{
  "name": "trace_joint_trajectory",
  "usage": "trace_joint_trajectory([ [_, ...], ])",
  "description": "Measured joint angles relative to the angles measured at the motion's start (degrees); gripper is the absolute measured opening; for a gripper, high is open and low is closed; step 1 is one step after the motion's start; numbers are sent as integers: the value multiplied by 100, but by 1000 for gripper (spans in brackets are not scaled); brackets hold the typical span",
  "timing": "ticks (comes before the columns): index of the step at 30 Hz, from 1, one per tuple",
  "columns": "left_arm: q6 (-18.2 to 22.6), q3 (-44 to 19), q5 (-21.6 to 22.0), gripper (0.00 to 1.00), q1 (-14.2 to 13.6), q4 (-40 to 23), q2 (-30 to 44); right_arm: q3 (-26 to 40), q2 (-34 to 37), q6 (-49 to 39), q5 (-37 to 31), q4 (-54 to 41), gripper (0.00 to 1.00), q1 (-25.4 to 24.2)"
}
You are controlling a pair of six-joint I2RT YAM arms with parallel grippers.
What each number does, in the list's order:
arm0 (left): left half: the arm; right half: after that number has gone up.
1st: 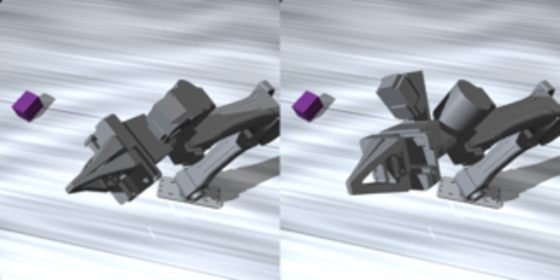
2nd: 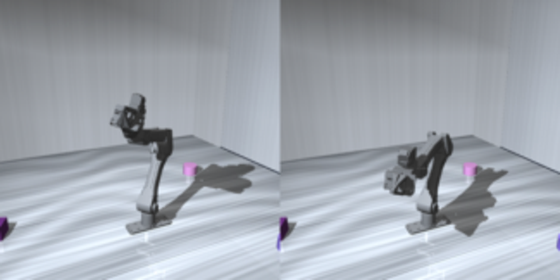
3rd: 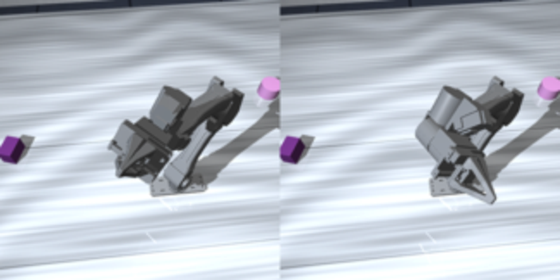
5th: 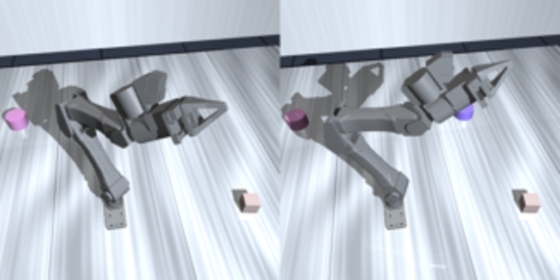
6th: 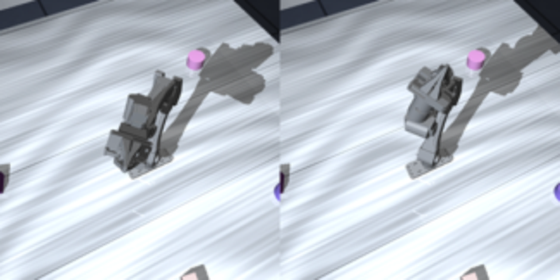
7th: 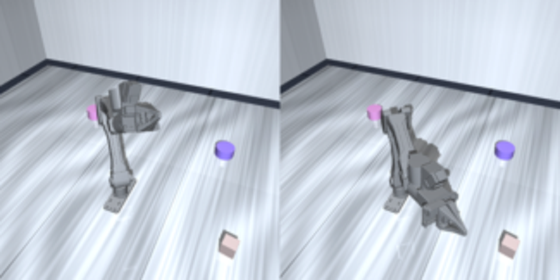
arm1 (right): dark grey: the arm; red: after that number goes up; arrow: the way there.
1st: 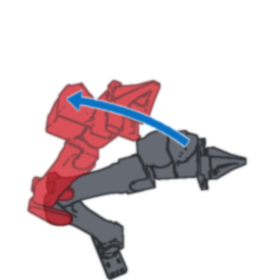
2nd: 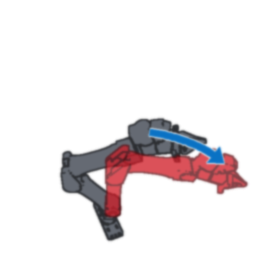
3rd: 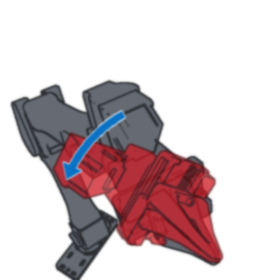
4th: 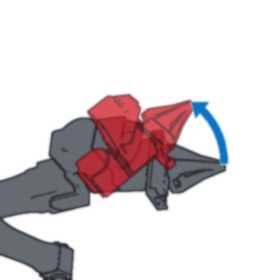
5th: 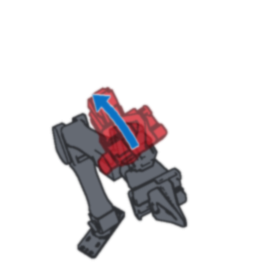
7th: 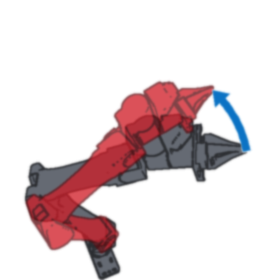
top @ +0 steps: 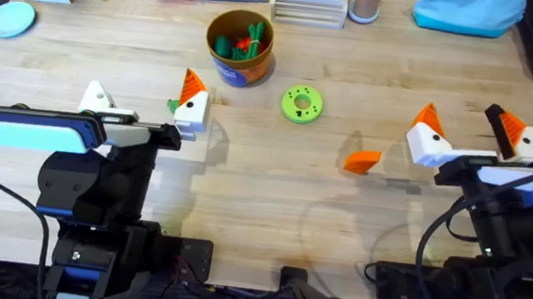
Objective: Pick up the gripper from the table and insert it into the empty holder that is missing its gripper. Then pick up a screw, insert it into the mounting hole, and use the screwdriver to tighten it. Finally, clean up the table by picking up the vegetable and placing it into the bucket.
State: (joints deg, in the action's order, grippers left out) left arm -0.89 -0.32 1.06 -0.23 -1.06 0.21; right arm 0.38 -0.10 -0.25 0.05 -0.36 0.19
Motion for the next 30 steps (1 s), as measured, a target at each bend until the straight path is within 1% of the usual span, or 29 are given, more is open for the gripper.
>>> trace_joint_trajectory([
  [7, 0, 0, 0, 992, 0, 1, -2, 9, 0, -1, -5, -81, 991, 0],
  [13, -2, -9, -4, 993, 0, -33, -1, 8, 0, 0, -26, 43, 991, 0],
  [14, -2, -27, -7, 993, 0, -117, -2, 13, 0, 0, 4, 30, 991, 0],
  [16, -2, -168, -4, 993, 0, -532, 0, 86, 22, 0, 71, -196, 992, 0],
  [18, -2, -487, 4, 993, 0, -1086, 29, 411, 103, 0, 131, -885, 991, 0],
  [19, -4, -759, 15, 992, 0, -1416, 82, 594, 176, 0, 155, -1213, 992, 0],
  [22, -2, -1629, 26, 992, 0, -2135, 396, 1330, 554, -2, 202, -2130, 991, 0],
  [26, -3, -2849, 50, 993, 0, -3010, 1183, 2686, 1423, -2, 255, -3090, 991, 0],
  [30, -4, -4056, 150, 993, 0, -3952, 2340, 3897, 2507, -2, 260, -3696, 991, 0],
])
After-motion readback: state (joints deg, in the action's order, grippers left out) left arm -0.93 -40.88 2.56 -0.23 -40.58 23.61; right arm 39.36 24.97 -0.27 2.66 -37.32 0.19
